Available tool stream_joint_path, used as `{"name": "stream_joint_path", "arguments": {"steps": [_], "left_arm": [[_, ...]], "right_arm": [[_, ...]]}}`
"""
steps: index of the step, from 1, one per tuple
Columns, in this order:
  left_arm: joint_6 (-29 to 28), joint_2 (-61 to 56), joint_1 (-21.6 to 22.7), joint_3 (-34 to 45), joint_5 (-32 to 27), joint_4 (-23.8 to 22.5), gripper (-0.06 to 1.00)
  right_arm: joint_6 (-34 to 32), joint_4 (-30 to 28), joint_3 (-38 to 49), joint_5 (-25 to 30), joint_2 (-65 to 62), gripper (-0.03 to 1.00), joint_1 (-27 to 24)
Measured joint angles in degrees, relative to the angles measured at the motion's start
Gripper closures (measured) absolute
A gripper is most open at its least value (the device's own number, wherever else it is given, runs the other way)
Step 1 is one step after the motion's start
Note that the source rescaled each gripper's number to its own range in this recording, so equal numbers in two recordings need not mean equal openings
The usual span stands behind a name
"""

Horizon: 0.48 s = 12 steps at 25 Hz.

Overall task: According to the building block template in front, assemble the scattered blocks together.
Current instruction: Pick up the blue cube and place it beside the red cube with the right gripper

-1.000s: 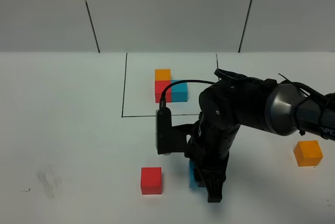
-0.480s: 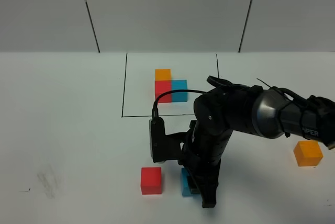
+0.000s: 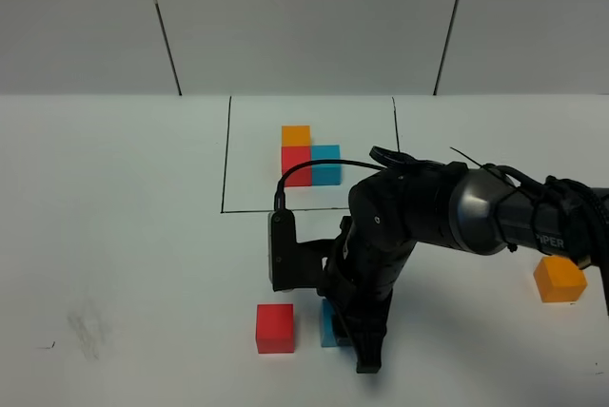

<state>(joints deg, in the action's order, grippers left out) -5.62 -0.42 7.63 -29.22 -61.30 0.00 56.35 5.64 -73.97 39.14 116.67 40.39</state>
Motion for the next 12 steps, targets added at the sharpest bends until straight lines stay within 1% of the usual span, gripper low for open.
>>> {"name": "stream_joint_path", "arguments": {"steps": [5,8,12], "left_arm": [[0.0,0.0,0.0,0.0,0.0,0.0,0.34],[0.1,0.0,0.0,0.0,0.0,0.0,0.34],[0.1,0.0,0.0,0.0,0.0,0.0,0.34]], "right_arm": [[0.0,0.1,-0.4,0.1,0.0,0.96,0.0],[0.0,0.8,-2.4,0.4,0.0,0.96,0.0],[0.0,0.8,-5.4,3.0,1.3,0.96,0.0]]}}
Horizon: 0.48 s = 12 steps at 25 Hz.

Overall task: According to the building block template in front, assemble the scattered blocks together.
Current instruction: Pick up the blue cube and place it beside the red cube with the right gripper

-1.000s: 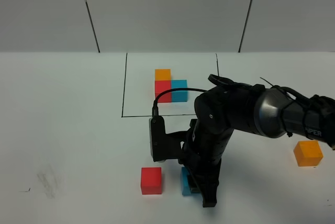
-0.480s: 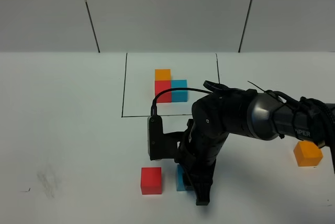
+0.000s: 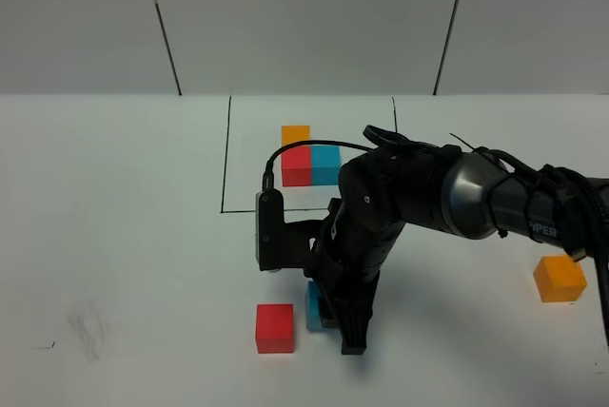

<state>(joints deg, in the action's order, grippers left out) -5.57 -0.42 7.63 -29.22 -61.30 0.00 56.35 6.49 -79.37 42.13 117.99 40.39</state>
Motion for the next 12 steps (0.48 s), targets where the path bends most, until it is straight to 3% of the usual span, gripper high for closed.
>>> {"name": "stream_joint_path", "arguments": {"steps": [12], "left_arm": [[0.0,0.0,0.0,0.0,0.0,0.0,0.34]], "right_arm": [[-1.1,-0.3,-2.7,3.4,3.4,0.96,3.7]]}}
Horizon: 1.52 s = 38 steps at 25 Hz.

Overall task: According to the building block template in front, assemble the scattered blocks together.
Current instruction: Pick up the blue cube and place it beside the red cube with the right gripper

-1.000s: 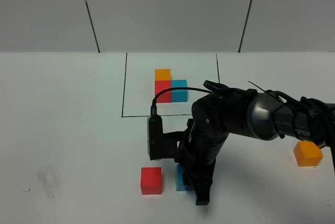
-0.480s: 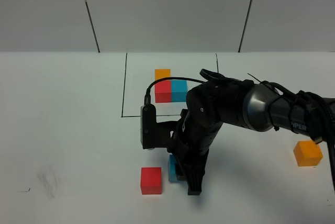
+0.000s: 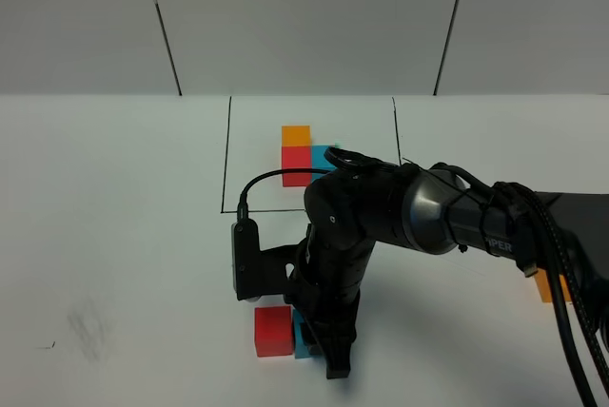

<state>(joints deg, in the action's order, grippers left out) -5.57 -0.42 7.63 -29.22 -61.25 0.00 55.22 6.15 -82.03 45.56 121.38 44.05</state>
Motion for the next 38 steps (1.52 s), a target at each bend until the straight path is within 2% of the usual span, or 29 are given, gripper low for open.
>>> {"name": "stream_joint_path", "arguments": {"steps": [10,16,23,29,38], "left_arm": [[0.0,0.0,0.0,0.0,0.0,0.0,0.34],[0.0,0.0,0.0,0.0,0.0,0.0,0.34],[0.0,0.0,0.0,0.0,0.0,0.0,0.34],[0.0,0.0,0.0,0.0,0.0,0.0,0.34],[0.0,0.0,0.0,0.0,0.0,0.0,0.34]], "right_arm": [[-5.0,-3.2,-0.1,-0.1,0.1,0.96,0.2],[-10.1,-7.9,-1.1,0.9,1.2,0.96,0.3],[-11.1,-9.7,-1.7,2.2,2.0,0.96,0.7],[-13.0,-14.1,-1.7,3.6,2.2,0.96,0.7],[-13.7,-14.9,-1.7,3.9,2.3,0.96,0.7]]}}
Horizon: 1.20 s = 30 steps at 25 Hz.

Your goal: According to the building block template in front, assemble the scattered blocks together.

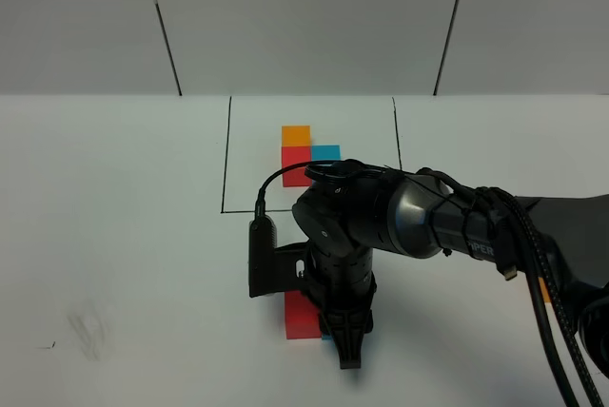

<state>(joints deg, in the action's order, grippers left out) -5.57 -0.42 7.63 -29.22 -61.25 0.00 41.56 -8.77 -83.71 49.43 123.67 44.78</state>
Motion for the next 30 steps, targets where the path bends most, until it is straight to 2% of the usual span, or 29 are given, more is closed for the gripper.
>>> {"name": "stream_joint_path", "arguments": {"steps": [8,10,11,15,16,18,21,24,27,30], "left_arm": [[0.0,0.0,0.0,0.0,0.0,0.0,0.34],[0.0,0.0,0.0,0.0,0.0,0.0,0.34],[0.0,0.0,0.0,0.0,0.0,0.0,0.34],[0.0,0.0,0.0,0.0,0.0,0.0,0.34],[0.0,0.0,0.0,0.0,0.0,0.0,0.34],[0.0,0.0,0.0,0.0,0.0,0.0,0.34],[0.0,0.0,0.0,0.0,0.0,0.0,0.34],[0.0,0.0,0.0,0.0,0.0,0.0,0.34],[0.0,0.0,0.0,0.0,0.0,0.0,0.34],[0.0,0.0,0.0,0.0,0.0,0.0,0.34]], "right_arm": [[-1.3,0.0,0.0,0.0,0.0,0.96,0.0],[-1.4,0.0,0.0,0.0,0.1,0.9,0.0],[-1.6,0.0,0.0,0.1,0.5,0.81,0.0],[-3.1,-0.2,0.1,0.4,0.8,0.32,-0.1],[-3.5,-0.3,0.1,0.7,0.3,0.22,-0.1],[-4.1,-0.5,0.1,1.9,-1.4,0.13,-0.1],[-5.0,-0.6,-1.0,5.0,-5.2,0.1,-0.1],[-8.5,-1.1,-4.1,10.4,-9.1,0.12,-0.2],[-16.7,-4.6,-6.2,14.2,-12.8,0.13,-1.7],[-29.3,-9.1,-6.9,15.8,-15.7,0.14,-6.7]]}}
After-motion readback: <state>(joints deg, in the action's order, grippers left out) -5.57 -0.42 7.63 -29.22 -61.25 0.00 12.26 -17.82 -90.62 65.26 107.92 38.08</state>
